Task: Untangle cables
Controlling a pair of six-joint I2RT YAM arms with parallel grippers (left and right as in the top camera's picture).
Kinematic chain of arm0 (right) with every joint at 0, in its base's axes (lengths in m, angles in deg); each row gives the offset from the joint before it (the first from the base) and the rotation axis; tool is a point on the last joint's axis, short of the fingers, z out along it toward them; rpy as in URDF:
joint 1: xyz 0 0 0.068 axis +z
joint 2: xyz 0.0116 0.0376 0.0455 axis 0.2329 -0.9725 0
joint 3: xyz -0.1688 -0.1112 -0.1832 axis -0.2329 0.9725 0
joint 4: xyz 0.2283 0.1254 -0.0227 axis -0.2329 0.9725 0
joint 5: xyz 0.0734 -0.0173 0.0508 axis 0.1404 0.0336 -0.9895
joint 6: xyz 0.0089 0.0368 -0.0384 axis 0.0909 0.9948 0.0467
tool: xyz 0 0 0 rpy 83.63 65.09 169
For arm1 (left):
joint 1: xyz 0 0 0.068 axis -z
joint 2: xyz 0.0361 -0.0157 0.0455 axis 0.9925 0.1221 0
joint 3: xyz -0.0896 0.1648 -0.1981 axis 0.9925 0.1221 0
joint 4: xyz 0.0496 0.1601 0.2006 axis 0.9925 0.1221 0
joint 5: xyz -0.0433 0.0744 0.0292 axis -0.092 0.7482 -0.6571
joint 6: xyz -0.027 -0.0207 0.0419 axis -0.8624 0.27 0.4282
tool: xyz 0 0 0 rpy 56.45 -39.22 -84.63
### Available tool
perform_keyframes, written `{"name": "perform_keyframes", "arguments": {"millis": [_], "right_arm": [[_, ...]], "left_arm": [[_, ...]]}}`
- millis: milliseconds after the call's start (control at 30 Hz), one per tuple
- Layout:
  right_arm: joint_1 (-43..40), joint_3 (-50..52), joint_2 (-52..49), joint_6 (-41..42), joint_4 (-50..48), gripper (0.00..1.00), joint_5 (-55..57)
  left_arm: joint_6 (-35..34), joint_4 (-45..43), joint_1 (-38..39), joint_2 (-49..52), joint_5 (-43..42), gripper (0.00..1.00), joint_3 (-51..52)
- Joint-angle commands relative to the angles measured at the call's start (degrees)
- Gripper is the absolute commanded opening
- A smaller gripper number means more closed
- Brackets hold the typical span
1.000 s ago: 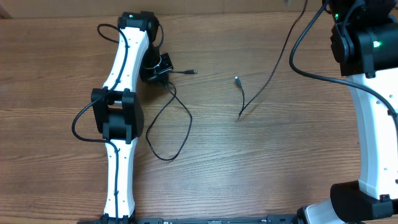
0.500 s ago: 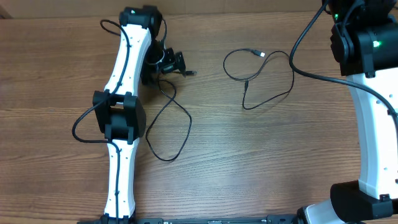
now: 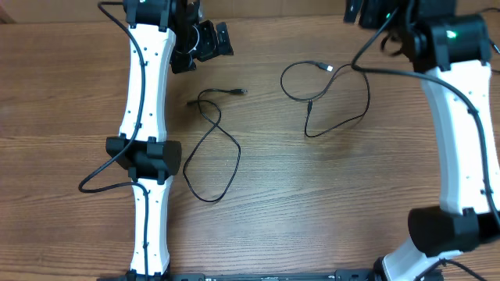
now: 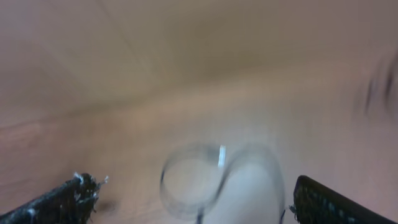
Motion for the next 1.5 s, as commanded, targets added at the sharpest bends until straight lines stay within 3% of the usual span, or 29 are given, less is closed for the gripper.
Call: {"name": "perform_keyframes", "arguments": {"millis": [0, 67, 133, 200, 267, 333, 700, 900, 1033, 1133, 1167, 1200, 1267, 1467], "right_arm": [[-0.22, -0.02, -1.25, 26.62, 6.54, 1.0, 0.59], [-0.22, 1.51, -1.55, 33.33, 9.42, 0.92, 0.57], [-0.22, 4.31, -1.6, 38.95, 10.29, 0.73, 0.57], [-0.22, 7.63, -1.6, 42.53, 10.23, 0.7, 0.55], [-0.22, 11.32, -1.6, 44.63, 9.77, 0.76, 0.52], [-0.22, 15.56, -1.6, 45.31, 8.59, 1.0, 0.5], [-0.11, 41.7, -1.6, 44.04, -12.68, 0.95, -5.53], [-0.11, 49.79, -1.6, 44.06, -21.81, 0.96, -5.53], [-0.11, 52.87, -1.6, 44.04, -26.29, 0.88, -5.44], [-0.11, 53.4, -1.6, 44.04, -30.53, 0.88, -5.14], [-0.11, 53.4, -1.7, 44.02, -31.91, 0.82, -4.7], [-0.11, 53.4, -1.7, 44.0, -33.46, 0.63, -4.0], [-0.11, 53.4, -1.79, 44.0, -35.58, 0.04, -3.48], [-0.11, 53.4, -1.79, 38.91, -37.62, 0.04, -3.52]], "left_arm": [[1.57, 0.13, 0.48, -1.79, -0.63, 1.0, -1.53], [1.64, 0.13, 0.48, -1.77, -0.52, 1.0, -1.51], [2.47, 0.13, 0.59, -1.77, -0.46, 1.0, -1.51], [3.56, 0.13, 0.79, -1.77, -0.46, 1.0, -1.51], [4.17, 0.13, 1.07, -1.77, -0.44, 1.0, -1.51], [4.59, 0.13, 1.29, -1.77, -0.44, 1.0, -1.51], [5.44, 0.13, 1.66, -1.77, -0.42, 1.0, -1.51], [5.68, 0.13, 2.21, -1.77, 0.02, 1.0, -1.51], [5.86, 0.13, 3.04, -1.77, 1.33, 1.0, -1.46], [6.32, 0.13, 3.54, -1.77, 1.46, 1.0, -1.46], [6.54, 0.13, 3.63, -1.77, 1.46, 1.0, -1.46], [6.71, 0.13, 3.76, -1.77, 1.46, 1.0, -1.46], [6.71, 0.13, 4.11, -1.77, 1.49, 1.0, -1.44], [7.15, 0.13, 4.87, -1.77, 1.88, 1.0, -1.44]]}}
